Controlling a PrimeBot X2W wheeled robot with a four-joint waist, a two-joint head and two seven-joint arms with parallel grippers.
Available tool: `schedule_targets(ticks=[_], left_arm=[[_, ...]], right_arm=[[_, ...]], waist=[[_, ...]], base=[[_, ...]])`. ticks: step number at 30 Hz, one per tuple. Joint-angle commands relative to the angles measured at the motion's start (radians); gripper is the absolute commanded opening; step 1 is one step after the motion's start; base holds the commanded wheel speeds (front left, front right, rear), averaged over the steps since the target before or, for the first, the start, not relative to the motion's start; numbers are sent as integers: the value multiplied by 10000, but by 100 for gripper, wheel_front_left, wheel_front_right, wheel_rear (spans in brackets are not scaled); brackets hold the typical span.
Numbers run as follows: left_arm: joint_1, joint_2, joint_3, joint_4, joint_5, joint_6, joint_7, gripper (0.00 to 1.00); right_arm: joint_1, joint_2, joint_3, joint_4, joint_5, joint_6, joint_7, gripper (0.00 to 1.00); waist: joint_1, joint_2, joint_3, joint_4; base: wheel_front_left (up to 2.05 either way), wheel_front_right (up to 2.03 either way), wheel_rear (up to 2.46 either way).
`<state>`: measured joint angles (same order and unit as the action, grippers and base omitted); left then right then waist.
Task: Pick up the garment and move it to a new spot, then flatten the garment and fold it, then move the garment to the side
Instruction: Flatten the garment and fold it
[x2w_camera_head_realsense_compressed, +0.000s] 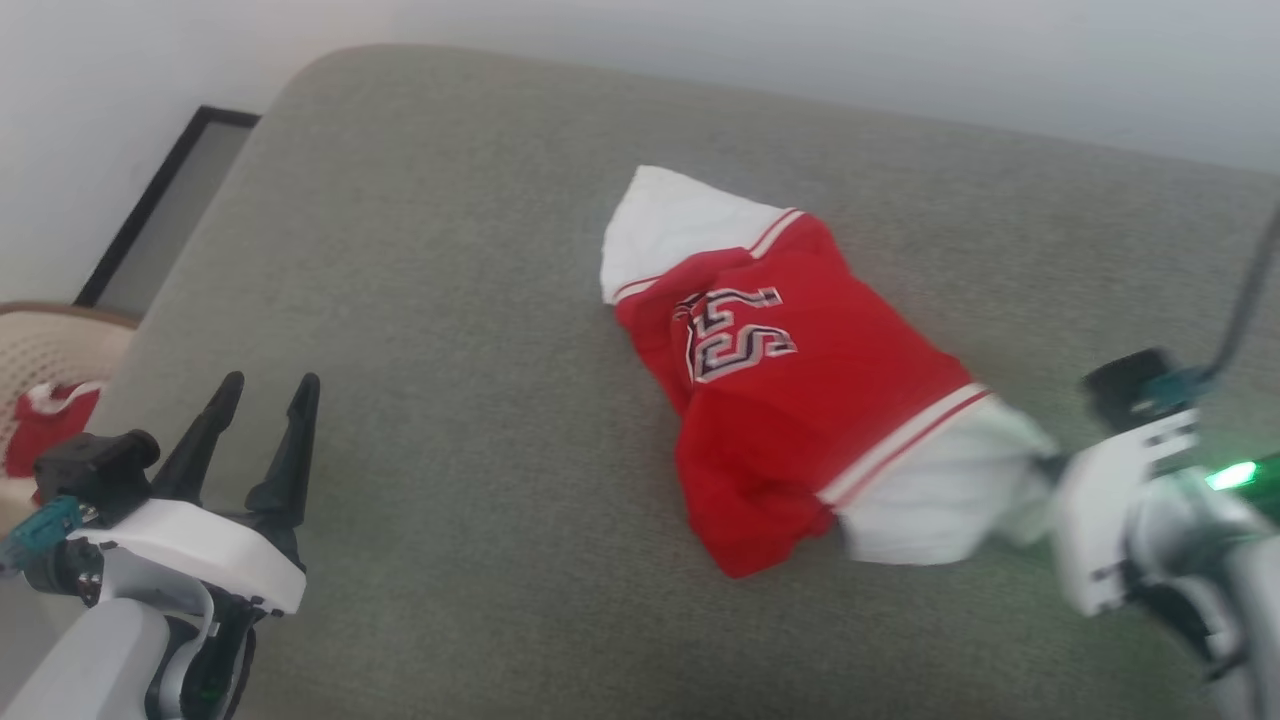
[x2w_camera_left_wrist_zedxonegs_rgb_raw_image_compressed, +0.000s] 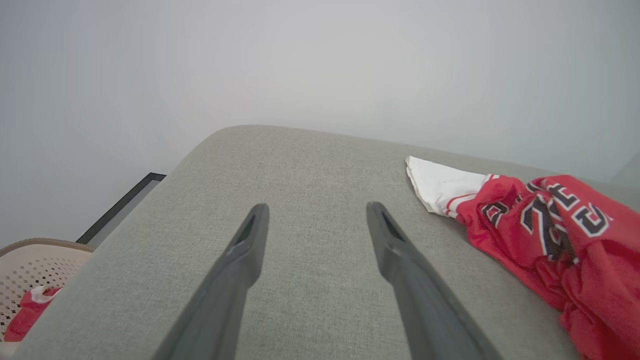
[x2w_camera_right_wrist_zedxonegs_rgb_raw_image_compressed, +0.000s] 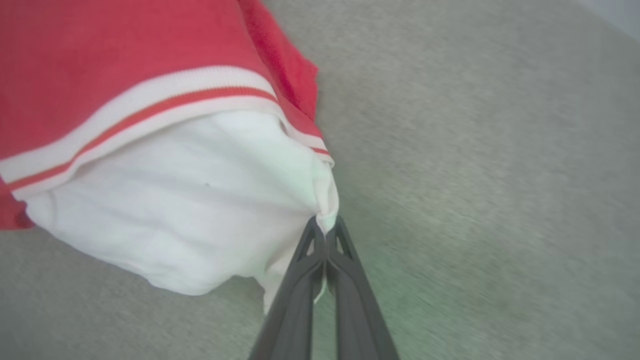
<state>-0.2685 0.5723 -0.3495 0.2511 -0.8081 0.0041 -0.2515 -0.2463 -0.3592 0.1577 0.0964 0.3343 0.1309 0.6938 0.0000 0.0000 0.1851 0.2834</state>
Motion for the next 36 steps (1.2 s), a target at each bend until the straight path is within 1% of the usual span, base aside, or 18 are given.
schedule_targets(ticks=[1, 4, 5, 8, 12, 15, 16, 22, 23, 24, 25, 26, 31, 36], left_arm=[[100, 60, 59, -64, 8, 35, -49, 100], [143, 135, 55, -85, 24, 20, -18, 100], [143, 135, 55, -85, 24, 20, -18, 100], [30, 155, -26, -121, 68, -45, 30, 100], [-187, 110, -176, -166, 116, -132, 128, 100], [-300, 80, -272, -150, 160, -202, 177, 100], [-409, 57, -326, -127, 188, -245, 191, 100], [-632, -13, -455, 47, 169, -340, 253, 100], [-695, -19, -466, 69, 179, -357, 274, 100], [-742, -26, -472, 85, 162, -373, 284, 100], [-771, -8, -496, 109, 167, -389, 318, 100], [-812, 11, -529, 126, 183, -421, 379, 100], [-1082, 134, -593, 60, 78, -523, 748, 100], [-1406, 380, -666, -218, -122, -560, 1514, 100]], right_arm=[[54, -324, -405, -198, -17, -2, 98, 0], [-97, -739, -926, -123, -68, -2, 194, 0], [-97, -739, -926, -123, -68, -2, 194, 0], [-391, -1118, -1391, 252, -28, -1, 50, 0], [-884, -1702, -1849, 1097, -346, -2, -243, 0], [-1243, -1872, -2204, 1869, -634, -2, -434, 0], [-1513, -1986, -2451, 2474, -829, -2, -667, 0], [-2195, -1597, -2764, 4288, -1142, -2, -1296, 0], [-2301, -1526, -2752, 4523, -1178, -2, -1355, 4], [-2403, -1452, -2731, 4715, -1199, -2, -1441, 32], [-2527, -1384, -2721, 4879, -1215, -2, -1539, 69], [-2649, -1317, -2746, 5028, -1223, -2, -1592, 100], [-2995, -929, -2666, 5400, -1058, -1, -1623, 100], [-3087, -695, -2456, 4977, -730, -1, -1848, 100]], waist=[[0, 0, -129, -244], [0, 0, -200, -415], [0, 0, -200, -415], [0, 0, -202, -480], [0, 0, -82, -437], [0, 0, 34, -357], [0, 0, 136, -293], [0, 0, 335, -158], [0, 0, 346, -155], [0, 0, 350, -168], [0, 0, 347, -198], [0, 0, 332, -241], [0, 0, 140, -644], [0, 0, -97, -1253]], base=[[0, 0, 0], [0, 0, 0], [0, 0, 0], [0, 0, 0], [0, 0, 0], [0, 0, 0], [0, 0, 0], [0, 0, 0], [0, 0, 0], [0, 0, 0], [0, 0, 0], [0, 0, 0], [0, 0, 0], [0, 0, 0]])
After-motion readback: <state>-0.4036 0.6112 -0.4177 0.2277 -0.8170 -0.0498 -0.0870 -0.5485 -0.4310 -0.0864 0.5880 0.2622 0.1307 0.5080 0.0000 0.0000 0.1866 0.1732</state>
